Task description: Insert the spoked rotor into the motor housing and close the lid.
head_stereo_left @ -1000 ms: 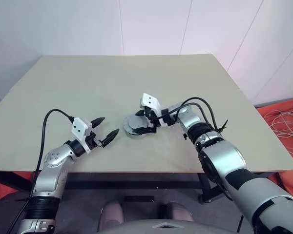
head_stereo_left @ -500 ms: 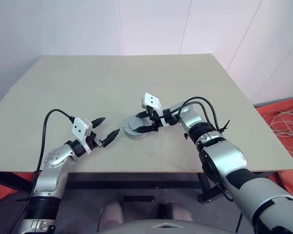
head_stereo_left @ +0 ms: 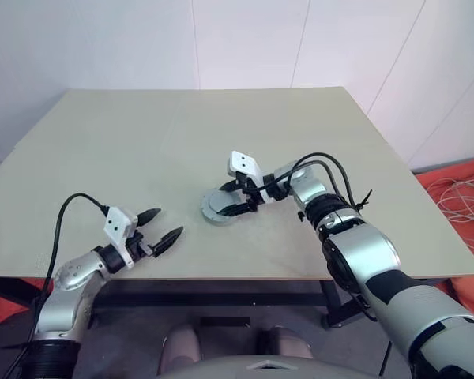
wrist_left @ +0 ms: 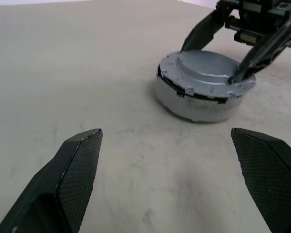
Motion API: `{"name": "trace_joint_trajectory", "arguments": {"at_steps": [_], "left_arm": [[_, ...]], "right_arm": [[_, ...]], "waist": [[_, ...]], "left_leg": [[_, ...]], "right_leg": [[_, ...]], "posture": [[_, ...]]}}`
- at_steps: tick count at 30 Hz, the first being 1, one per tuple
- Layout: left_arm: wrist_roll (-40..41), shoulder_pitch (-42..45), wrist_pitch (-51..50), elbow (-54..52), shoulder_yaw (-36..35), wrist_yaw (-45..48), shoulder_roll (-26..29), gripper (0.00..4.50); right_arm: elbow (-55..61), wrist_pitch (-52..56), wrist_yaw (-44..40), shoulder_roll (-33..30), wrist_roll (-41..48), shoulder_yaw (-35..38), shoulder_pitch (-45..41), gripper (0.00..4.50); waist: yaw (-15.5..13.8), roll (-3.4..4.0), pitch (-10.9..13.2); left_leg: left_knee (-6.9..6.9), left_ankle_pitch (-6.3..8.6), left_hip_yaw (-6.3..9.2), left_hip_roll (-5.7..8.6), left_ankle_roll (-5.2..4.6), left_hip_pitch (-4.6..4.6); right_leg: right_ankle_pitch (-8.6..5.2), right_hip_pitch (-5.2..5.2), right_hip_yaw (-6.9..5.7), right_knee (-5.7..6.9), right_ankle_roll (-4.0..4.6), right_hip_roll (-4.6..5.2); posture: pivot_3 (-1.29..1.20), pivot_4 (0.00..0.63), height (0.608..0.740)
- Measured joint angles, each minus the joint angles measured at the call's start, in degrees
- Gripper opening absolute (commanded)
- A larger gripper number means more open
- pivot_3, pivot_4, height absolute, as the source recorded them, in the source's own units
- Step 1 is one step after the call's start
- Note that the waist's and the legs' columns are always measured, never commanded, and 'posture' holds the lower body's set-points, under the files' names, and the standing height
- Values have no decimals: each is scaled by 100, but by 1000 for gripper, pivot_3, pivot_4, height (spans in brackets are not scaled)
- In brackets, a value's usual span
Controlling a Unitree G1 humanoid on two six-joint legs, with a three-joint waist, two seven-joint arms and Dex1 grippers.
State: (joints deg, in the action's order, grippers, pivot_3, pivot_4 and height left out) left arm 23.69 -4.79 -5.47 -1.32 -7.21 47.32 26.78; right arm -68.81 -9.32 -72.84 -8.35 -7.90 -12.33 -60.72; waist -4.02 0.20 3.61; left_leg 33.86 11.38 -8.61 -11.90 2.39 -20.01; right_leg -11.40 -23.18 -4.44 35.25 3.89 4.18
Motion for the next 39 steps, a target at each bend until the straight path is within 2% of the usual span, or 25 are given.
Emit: {"name": "trace_joint_trajectory", "arguments": {"at_steps": [39], "left_arm": [[15, 37, -266, -264, 107, -19, -207, 4500]], "right_arm": [[-2, 418, 204, 91, -149, -6, -120, 3095]], "waist": [[4, 4, 3]], "left_leg": [[3, 0, 0, 0, 1, 4]], "right_leg": [[-1, 1, 1, 10, 1, 0]], "posture": [[0, 0, 740]]}}
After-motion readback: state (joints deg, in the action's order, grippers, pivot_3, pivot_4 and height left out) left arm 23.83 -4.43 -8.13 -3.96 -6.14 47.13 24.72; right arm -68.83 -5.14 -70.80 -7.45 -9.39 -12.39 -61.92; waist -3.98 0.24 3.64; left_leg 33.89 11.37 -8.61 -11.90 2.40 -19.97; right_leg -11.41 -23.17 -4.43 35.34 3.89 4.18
